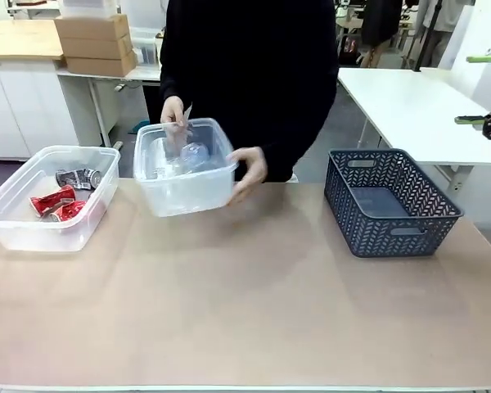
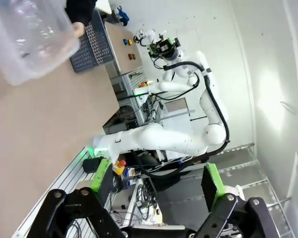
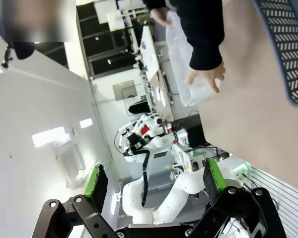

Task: Sort the waste into each basket.
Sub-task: Release the Organizing box you were holding.

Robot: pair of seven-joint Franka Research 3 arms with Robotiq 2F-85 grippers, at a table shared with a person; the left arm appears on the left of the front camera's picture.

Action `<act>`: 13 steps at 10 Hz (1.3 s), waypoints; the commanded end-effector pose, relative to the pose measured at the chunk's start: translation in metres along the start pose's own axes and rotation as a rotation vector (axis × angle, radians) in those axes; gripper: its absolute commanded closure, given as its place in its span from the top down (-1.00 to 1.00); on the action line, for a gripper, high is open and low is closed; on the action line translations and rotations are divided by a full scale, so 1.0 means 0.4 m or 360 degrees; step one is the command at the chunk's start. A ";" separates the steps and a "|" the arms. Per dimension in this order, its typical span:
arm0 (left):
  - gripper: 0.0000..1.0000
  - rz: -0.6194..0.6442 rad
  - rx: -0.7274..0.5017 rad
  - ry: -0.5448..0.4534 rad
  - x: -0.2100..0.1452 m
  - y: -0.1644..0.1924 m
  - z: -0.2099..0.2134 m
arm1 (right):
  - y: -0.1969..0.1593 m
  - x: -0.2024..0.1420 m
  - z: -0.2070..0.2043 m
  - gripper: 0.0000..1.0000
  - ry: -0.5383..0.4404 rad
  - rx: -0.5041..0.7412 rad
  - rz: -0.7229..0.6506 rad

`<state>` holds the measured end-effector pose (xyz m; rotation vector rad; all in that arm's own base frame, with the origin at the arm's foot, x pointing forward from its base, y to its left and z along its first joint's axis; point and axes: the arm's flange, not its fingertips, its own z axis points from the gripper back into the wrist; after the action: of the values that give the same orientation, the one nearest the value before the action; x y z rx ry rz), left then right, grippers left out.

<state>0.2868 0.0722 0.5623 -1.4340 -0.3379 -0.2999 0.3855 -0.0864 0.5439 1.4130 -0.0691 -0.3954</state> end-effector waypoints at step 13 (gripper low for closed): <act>0.88 -0.0002 0.0008 0.0025 -0.005 -0.011 0.013 | 0.013 -0.011 0.019 1.00 0.0011 0.0046 -0.0026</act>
<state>0.2846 0.0754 0.5647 -1.4285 -0.3381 -0.2969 0.3810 -0.0922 0.5459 1.4234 -0.0686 -0.3938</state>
